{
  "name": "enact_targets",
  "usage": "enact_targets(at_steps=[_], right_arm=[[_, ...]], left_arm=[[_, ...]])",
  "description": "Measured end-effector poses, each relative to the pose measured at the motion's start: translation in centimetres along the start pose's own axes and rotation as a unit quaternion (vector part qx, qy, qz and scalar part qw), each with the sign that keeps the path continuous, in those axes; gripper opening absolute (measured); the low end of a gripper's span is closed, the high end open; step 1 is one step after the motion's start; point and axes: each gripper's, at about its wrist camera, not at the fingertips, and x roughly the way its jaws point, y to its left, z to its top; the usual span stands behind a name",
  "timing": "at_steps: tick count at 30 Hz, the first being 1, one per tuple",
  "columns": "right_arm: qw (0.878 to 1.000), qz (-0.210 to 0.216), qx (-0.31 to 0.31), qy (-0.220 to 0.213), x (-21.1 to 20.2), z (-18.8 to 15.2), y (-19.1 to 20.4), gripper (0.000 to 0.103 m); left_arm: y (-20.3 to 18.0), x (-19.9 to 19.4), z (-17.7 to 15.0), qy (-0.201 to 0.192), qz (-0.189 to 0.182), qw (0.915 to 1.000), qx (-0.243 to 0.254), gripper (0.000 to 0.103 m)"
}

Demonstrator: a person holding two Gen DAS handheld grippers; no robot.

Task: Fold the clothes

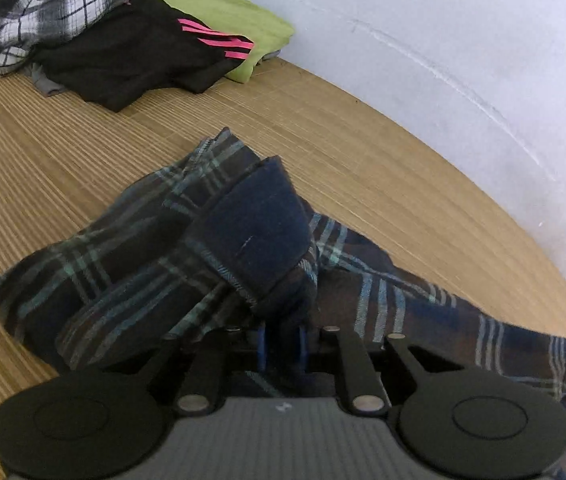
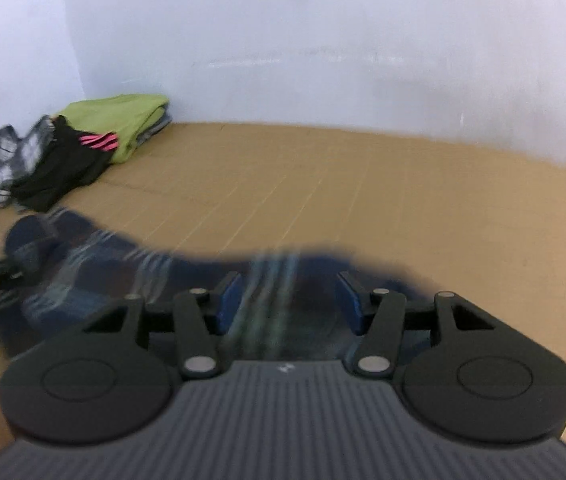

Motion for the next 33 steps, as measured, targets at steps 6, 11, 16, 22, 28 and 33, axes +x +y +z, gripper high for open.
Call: enact_targets(at_steps=[6,11,16,22,28,33], right_arm=[[0.989,0.082,0.042,0.117,9.1,5.9,-5.0,0.060],[0.960,0.122,-0.007,0.250,12.0,5.5,-3.1,0.058],[0.950,0.121,-0.081,0.278,7.9,0.9,-3.1,0.058],[0.968,0.103,-0.018,0.228,5.5,-1.7,-5.3,0.058],[0.992,0.091,0.053,0.063,-0.1,1.1,-4.6,0.061],[0.986,0.145,0.019,0.080,1.2,-0.7,0.9,0.059]], left_arm=[[-1.2,-0.1,-0.3,-0.006,0.005,0.9995,0.032,0.017],[-0.8,-0.9,0.1,-0.015,-0.007,0.9996,0.024,0.018],[-0.9,0.4,-0.2,-0.008,0.004,0.9985,0.054,0.025],[-0.5,0.6,0.0,0.005,-0.002,0.9975,0.070,0.031],[-0.5,-2.5,1.4,-0.045,-0.031,0.9939,0.096,0.034],[-0.8,-1.1,0.7,-0.014,0.014,0.9930,0.117,0.038]])
